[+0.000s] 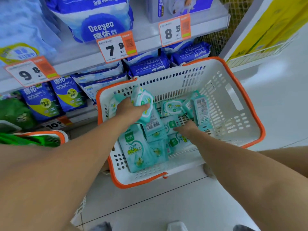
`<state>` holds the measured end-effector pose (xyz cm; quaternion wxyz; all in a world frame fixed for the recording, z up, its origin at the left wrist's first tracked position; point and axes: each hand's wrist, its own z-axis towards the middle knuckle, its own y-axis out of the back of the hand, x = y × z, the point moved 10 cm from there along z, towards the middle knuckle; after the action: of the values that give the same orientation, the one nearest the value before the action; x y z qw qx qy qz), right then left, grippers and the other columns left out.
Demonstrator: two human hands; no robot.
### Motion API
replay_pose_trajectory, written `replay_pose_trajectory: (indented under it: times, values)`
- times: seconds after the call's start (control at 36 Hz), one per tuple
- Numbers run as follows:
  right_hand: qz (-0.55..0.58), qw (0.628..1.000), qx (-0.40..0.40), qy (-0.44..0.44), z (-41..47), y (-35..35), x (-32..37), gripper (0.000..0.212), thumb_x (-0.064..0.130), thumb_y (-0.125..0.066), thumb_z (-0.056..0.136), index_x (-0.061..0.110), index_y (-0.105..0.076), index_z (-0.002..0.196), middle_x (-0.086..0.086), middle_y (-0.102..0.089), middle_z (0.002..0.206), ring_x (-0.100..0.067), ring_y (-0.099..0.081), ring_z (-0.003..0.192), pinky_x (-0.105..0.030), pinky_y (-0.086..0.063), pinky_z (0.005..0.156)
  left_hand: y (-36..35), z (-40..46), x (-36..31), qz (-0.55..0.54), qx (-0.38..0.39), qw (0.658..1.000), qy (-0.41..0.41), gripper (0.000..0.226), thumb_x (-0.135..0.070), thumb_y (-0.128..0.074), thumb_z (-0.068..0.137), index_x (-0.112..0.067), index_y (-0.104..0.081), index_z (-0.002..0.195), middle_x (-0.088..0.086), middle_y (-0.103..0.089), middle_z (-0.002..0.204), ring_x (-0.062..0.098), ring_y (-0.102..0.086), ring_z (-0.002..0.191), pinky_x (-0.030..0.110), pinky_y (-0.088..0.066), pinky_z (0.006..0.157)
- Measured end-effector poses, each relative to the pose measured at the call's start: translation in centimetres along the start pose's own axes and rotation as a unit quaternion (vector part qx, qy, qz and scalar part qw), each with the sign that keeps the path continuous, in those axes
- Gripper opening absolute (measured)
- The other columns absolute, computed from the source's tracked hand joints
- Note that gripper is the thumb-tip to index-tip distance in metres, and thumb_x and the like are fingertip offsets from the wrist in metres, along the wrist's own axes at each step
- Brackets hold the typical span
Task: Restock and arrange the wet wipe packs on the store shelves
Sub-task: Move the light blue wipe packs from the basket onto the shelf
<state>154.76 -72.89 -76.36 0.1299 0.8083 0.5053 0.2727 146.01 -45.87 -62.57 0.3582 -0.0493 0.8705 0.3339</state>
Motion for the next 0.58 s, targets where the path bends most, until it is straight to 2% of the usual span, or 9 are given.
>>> replay_pose_trajectory:
  times: [0.06, 0.08, 0.17, 0.28, 0.33, 0.39, 0.5, 0.58]
  values:
    - [0.037, 0.999, 0.025, 0.003, -0.4, -1.0, 0.9, 0.087, 0.048, -0.08, 0.077, 0.009, -0.042, 0.144, -0.012, -0.057, 0.135, -0.033, -0.059, 0.115, -0.041, -0.051, 0.098, -0.1, 0.4, -0.2, 0.015, -0.008, 1.0, 0.001, 0.056, -0.05, -0.079, 0.076, -0.015, -0.061, 0.117, 0.001, -0.066, 0.112, 0.023, -0.065, 0.097, 0.036, -0.056, 0.084]
    - [0.051, 0.998, 0.045, 0.005, -0.6, -1.7, 1.7, 0.086, 0.046, -0.078, 0.081, 0.007, -0.039, 0.147, -0.013, -0.055, 0.135, -0.033, -0.058, 0.115, -0.039, -0.05, 0.097, -0.1, 0.6, -0.4, 0.024, -0.01, 1.0, 0.002, 0.056, -0.05, -0.078, 0.076, -0.015, -0.06, 0.116, 0.001, -0.065, 0.112, 0.024, -0.064, 0.097, 0.037, -0.056, 0.085]
    - [0.111, 0.989, 0.089, -0.042, -1.2, -3.8, 2.5, 0.06, 0.039, -0.076, 0.085, 0.008, -0.051, 0.13, -0.011, -0.061, 0.115, -0.025, -0.059, 0.093, -0.041, -0.056, 0.091, -0.5, 1.0, -0.3, 0.031, -0.006, 0.999, 0.012, 0.052, -0.049, -0.078, 0.076, -0.018, -0.06, 0.114, 0.003, -0.066, 0.111, 0.025, -0.065, 0.095, 0.04, -0.057, 0.085]
    - [0.149, 0.981, 0.112, -0.052, -1.4, -5.9, 3.1, 0.041, 0.022, -0.075, 0.087, 0.008, -0.056, 0.12, -0.014, -0.061, 0.12, -0.029, -0.061, 0.104, -0.044, -0.059, 0.085, -0.7, 1.1, -0.1, 0.026, 0.006, 0.999, 0.016, 0.049, -0.046, -0.078, 0.078, -0.019, -0.059, 0.115, 0.002, -0.065, 0.111, 0.024, -0.064, 0.095, 0.038, -0.058, 0.084]
    - [0.166, 0.979, 0.112, -0.04, -1.9, -5.7, 3.6, 0.037, 0.017, -0.074, 0.088, 0.005, -0.057, 0.118, -0.019, -0.063, 0.118, -0.034, -0.065, 0.101, -0.049, -0.061, 0.08, -0.9, 1.1, -0.1, 0.001, 0.021, 0.999, 0.025, 0.051, -0.044, -0.078, 0.079, -0.018, -0.059, 0.119, 0.003, -0.065, 0.113, 0.025, -0.065, 0.096, 0.04, -0.059, 0.083]
    - [0.149, 0.984, 0.101, -0.009, -2.3, -3.9, 4.6, 0.039, 0.017, -0.075, 0.088, 0.002, -0.057, 0.119, -0.02, -0.064, 0.113, -0.036, -0.068, 0.094, -0.05, -0.062, 0.074, -1.2, 0.9, -0.1, -0.043, 0.051, 0.997, 0.042, 0.048, -0.039, -0.079, 0.08, -0.017, -0.06, 0.119, 0.004, -0.066, 0.111, 0.025, -0.067, 0.094, 0.042, -0.061, 0.078]
    - [0.042, 0.994, 0.023, 0.097, -4.7, 4.5, 8.6, 0.057, 0.018, -0.084, 0.079, 0.006, -0.057, 0.128, -0.013, -0.063, 0.113, -0.03, -0.07, 0.087, -0.04, -0.063, 0.065, -1.6, -0.3, -1.2, -0.135, 0.129, 0.98, 0.071, 0.034, -0.03, -0.078, 0.083, -0.016, -0.065, 0.111, 0.005, -0.073, 0.102, 0.022, -0.072, 0.085, 0.031, -0.06, 0.06]
    - [0.015, 0.984, 0.019, 0.174, -9.0, 11.1, 12.8, 0.063, 0.015, -0.09, 0.069, 0.008, -0.063, 0.125, -0.008, -0.065, 0.117, -0.025, -0.067, 0.095, -0.032, -0.061, 0.06, -0.8, -1.2, -3.9, -0.172, 0.165, 0.97, 0.053, 0.037, -0.029, -0.08, 0.081, -0.019, -0.066, 0.114, 0.005, -0.076, 0.102, 0.022, -0.074, 0.089, 0.035, -0.06, 0.071]
